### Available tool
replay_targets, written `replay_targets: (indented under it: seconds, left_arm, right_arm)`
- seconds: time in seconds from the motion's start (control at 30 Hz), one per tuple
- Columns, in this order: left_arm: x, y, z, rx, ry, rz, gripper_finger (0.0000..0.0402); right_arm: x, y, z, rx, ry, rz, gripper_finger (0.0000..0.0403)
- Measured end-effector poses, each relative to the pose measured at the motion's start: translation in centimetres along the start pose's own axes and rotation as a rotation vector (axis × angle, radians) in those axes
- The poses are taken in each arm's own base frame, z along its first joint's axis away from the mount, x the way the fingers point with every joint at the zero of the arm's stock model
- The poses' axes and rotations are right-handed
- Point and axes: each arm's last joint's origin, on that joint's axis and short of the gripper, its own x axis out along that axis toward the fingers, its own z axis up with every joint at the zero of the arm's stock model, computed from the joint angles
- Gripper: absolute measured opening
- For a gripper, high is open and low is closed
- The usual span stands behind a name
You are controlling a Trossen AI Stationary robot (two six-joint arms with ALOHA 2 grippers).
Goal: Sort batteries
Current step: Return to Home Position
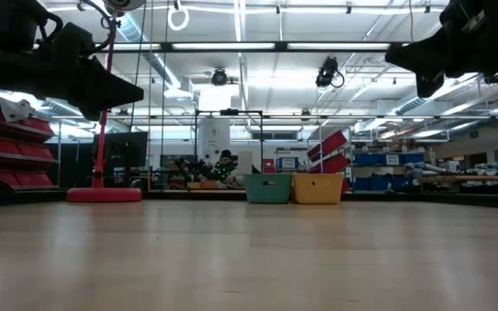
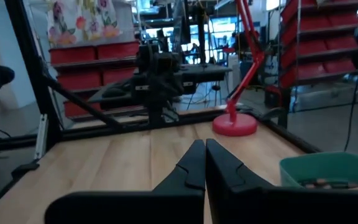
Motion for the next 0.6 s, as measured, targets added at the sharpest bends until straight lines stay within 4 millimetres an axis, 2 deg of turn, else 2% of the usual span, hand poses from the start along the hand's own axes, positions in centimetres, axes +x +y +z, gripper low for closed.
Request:
replay_targets:
  seconds: [0.17,0.43,0.6]
  left_arm:
    - [-0.2,0.2,-1.0,-0.029,-0.052,-0.015,0.0092]
    - [-0.2,0.2,-1.2,-0.038,-0.025,-0.011,0.0092]
    - [-0.2,0.3,-1.2,-0.037,-0.028,0.020,0.0092]
  right_arm:
    - [0.0,0.0,-0.6,0.023,0.005,0.014,0.0000]
    - [0.0,-0.2,-1.9,0.007,0.058,0.008,0.0000]
    - [-0.2,-0.2,-1.9,0.008,0.050,0.005,0.0000]
